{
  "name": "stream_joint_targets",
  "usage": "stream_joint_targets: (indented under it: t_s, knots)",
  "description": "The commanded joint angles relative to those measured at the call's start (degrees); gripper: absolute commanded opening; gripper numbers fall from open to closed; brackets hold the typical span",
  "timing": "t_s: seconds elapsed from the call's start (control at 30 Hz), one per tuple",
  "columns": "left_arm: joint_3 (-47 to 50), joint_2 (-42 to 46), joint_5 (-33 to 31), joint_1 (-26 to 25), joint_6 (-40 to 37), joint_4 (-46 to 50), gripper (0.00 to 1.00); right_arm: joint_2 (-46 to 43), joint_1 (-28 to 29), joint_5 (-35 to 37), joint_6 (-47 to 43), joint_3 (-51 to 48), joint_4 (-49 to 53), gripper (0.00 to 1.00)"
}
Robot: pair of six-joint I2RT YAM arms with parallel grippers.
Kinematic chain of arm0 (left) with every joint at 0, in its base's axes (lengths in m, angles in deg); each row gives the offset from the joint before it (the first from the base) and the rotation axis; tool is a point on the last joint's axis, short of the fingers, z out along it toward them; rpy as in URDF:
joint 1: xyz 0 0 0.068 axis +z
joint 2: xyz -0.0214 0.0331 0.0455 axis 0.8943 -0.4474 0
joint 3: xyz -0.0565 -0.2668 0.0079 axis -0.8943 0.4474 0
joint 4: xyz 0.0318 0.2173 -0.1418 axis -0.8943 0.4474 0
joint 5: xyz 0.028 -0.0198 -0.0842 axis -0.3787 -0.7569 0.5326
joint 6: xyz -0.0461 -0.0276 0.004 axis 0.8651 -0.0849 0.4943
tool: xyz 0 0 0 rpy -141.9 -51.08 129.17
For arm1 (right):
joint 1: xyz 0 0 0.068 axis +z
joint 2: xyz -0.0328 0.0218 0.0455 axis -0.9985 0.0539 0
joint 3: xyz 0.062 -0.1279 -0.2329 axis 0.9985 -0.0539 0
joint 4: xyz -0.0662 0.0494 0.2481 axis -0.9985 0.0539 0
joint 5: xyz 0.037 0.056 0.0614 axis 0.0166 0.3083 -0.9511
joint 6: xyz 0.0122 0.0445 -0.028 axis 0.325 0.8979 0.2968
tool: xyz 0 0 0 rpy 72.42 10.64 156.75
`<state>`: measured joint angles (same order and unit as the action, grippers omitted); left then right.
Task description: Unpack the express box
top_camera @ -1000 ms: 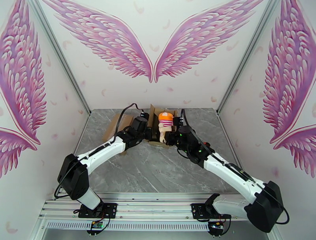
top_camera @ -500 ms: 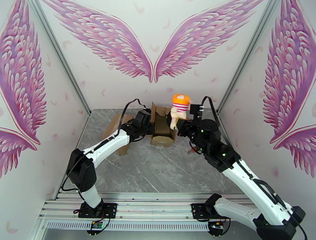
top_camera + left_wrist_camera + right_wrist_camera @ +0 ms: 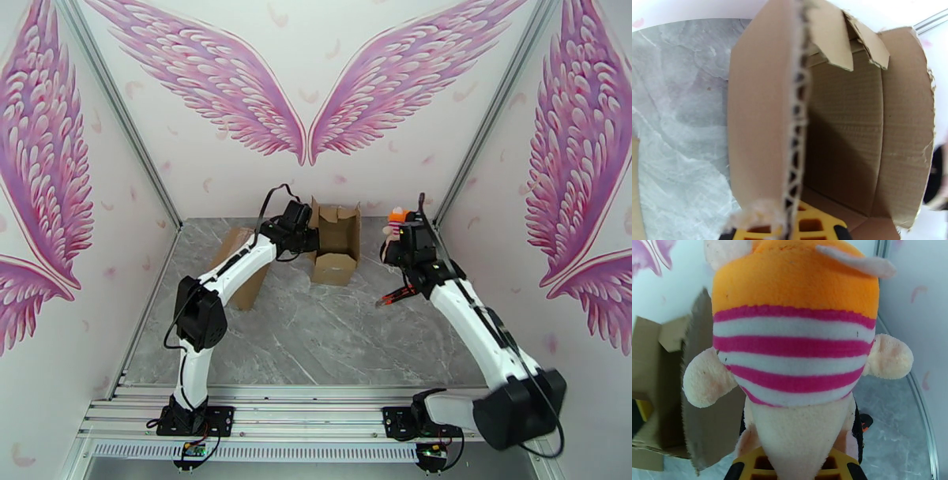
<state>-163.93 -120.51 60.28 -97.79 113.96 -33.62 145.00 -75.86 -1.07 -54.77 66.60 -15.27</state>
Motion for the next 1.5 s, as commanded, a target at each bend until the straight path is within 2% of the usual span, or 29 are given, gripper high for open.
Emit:
stream_joint_targets:
  t_s: [0.0, 0.17, 0.27, 0.3, 0.33, 0.4, 0.53, 0.6, 0.63, 0.7, 0.8, 0.87, 0.9, 0.93, 0.97, 1.0, 1.17, 1.27, 1.33, 1.47]
  knots:
    - [-6.71, -3.1, 2.17, -1.02, 1.43, 3.34, 0.0, 9.16, -1.44, -2.6, -3.68, 4.56, -0.93, 0.0]
    - [-12.72, -7.56, 2.71, -1.45, 3.3, 4.94, 0.0, 22.42, -3.39, -4.47, -5.47, 13.13, 0.11, 0.0]
    - [-15.8, -9.33, 1.72, -1.94, 3.73, 6.92, 0.0, 26.67, -3.98, -4.15, -6.2, 16.22, -0.17, 0.01]
    - [-15.77, -9.39, 1.77, -2.08, 4.16, 6.69, 0.0, 27.42, -4.34, -4.36, -6.09, 16.81, -0.53, 0.05]
    - [-15.67, -9.44, 2.07, -2.15, 4.78, 6.21, 0.05, 28.78, -4.83, -5.0, -6.0, 17.76, -0.42, 0.08]
    - [-15.58, -9.61, 2.15, -2.22, 5.59, 5.74, 0.12, 31.0, -5.65, -6.8, -5.71, 19.75, 0.06, 0.27]
    - [-15.81, -9.58, 1.37, -2.28, 6.17, 5.52, 0.27, 32.89, -7.03, -9.14, -5.28, 22.1, 2.12, 0.49]
    - [-16.17, -9.07, 0.52, -2.45, 5.88, 5.69, 0.37, 31.91, -7.9, -10.11, -5.06, 21.96, 2.36, 0.56]
    - [-16.33, -8.7, -0.19, -2.5, 5.49, 5.84, 0.41, 31.01, -8.13, -10.22, -5.09, 21.79, 2.49, 0.61]
    - [-16.71, -7.84, -1.26, -2.56, 4.71, 6.36, 0.47, 28.74, -8.49, -9.79, -5.34, 21.62, 3.14, 0.64]
    - [-17.02, -5.88, -3.01, -2.7, 3.02, 7.03, 0.58, 23.98, -8.6, -8.35, -5.59, 20.83, 4.4, 0.77]
    - [-16.66, -3.78, -4.67, -3.07, 1.32, 7.16, 0.64, 20.15, -8.68, -7.4, -6.13, 19.86, 4.8, 0.79]
    - [-16.34, -2.32, -5.74, -3.28, 0.32, 7.3, 0.66, 17.91, -8.6, -6.47, -6.05, 19.42, 5.16, 0.86]
    - [-15.67, -0.76, -6.99, -3.54, -1.15, 7.43, 0.71, 15.74, -8.59, -6.39, -6.22, 18.42, 4.88, 0.88]
    - [-15.19, 0.86, -8.21, -3.67, -2.24, 7.6, 0.74, 13.64, -8.6, -5.79, -6.22, 17.72, 4.8, 0.95]
    - [-13.92, 2.81, -9.3, -3.73, -3.45, 7.45, 0.76, 11.49, -8.59, -5.94, -6.35, 16.67, 4.44, 0.98]
    - [-3.33, 14.2, -14.82, -3.46, -8.82, 5.31, 0.84, 2.42, -8.17, -10.32, -5.58, 12.31, 5.3, 0.99]
    - [4.81, 22.26, -17.73, -2.18, -12.22, 2.75, 0.92, -5.17, -5.93, -11.6, -5.4, 8.04, 5.56, 1.0]
    - [10.11, 27.25, -19.36, 0.41, -15.08, 2.99, 0.99, -10.49, -3.73, -12.48, -4.6, 5.69, 6.53, 0.98]
    - [20.95, 34.96, -17.79, 9.92, -20.52, 3.83, 0.99, -18.96, 3.78, -13.42, -2.07, 1.93, 7.37, 0.93]
